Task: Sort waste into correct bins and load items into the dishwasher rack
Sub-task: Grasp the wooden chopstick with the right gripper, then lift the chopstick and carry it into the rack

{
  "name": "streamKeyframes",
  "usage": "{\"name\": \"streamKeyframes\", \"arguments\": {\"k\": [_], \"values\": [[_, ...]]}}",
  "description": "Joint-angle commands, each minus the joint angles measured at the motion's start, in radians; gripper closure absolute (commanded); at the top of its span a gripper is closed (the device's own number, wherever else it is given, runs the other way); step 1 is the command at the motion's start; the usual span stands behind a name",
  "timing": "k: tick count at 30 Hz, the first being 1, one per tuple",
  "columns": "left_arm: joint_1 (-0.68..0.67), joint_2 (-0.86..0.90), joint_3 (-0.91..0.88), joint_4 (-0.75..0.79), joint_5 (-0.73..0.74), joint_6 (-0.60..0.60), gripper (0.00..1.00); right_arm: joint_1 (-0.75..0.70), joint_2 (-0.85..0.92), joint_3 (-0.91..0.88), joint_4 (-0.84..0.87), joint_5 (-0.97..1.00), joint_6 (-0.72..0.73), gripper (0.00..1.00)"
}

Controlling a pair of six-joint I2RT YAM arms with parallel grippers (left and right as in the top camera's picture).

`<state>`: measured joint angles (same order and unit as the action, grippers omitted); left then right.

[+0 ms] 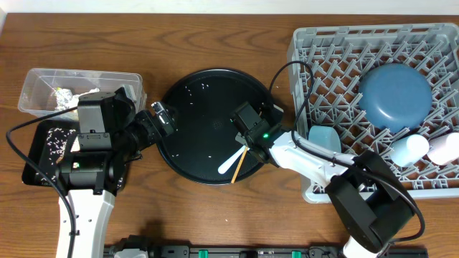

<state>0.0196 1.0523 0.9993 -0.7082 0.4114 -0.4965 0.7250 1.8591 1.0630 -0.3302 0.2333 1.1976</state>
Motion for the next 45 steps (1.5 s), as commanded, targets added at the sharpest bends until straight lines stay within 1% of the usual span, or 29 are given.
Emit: {"name": "streamKeyframes", "arguments": {"k": [1,13,18,20,21,25,27,31,34,37,38,41,45], "values": [[0.005,0.001,0.014,-0.003,-0.009,0.014,0.02,-0.004,0.025,0.003,0.012,0.025,-0.009,0.82],[0.005,0.001,0.014,-0.003,-0.009,0.014,0.02,-0.004,0.057,0.003,0.031,0.059,-0.01,0.82],[0.005,0.001,0.014,-0.003,-0.009,0.014,0.02,-0.005,0.057,0.003,0.031,0.059,-0.01,0.9],[0.005,0.001,0.014,-0.003,-0.009,0.014,0.02,-0.005,0.057,0.003,0.031,0.059,-0.01,0.95],[0.005,0.001,0.014,-0.003,-0.009,0.014,0.02,-0.005,0.057,0.003,0.031,0.059,-0.01,0.99],[0.005,0.001,0.014,-0.003,-0.009,0.014,0.02,-0.005,0.057,0.004,0.05,0.059,-0.011,0.99],[0.005,0.001,0.014,-0.003,-0.009,0.014,0.02,-0.005,0.054,0.004,0.071,0.058,-0.045,0.99],[0.005,0.001,0.014,-0.003,-0.009,0.014,0.02,-0.007,0.021,0.005,0.145,0.054,-0.169,0.99],[0.005,0.001,0.014,-0.003,-0.009,0.014,0.02,-0.009,-0.038,0.011,0.158,0.038,-0.251,0.99],[0.005,0.001,0.014,-0.003,-0.009,0.014,0.02,-0.016,-0.129,0.014,0.151,-0.002,-0.386,0.99],[0.005,0.001,0.014,-0.003,-0.009,0.014,0.02,-0.02,-0.165,0.014,0.135,-0.01,-0.441,0.99],[0.005,0.001,0.014,-0.003,-0.009,0.014,0.02,-0.043,-0.28,0.014,0.059,-0.014,-0.539,0.99],[0.005,0.001,0.014,-0.003,-0.009,0.014,0.02,-0.119,-0.465,0.017,-0.082,-0.061,-0.663,0.99]]}}
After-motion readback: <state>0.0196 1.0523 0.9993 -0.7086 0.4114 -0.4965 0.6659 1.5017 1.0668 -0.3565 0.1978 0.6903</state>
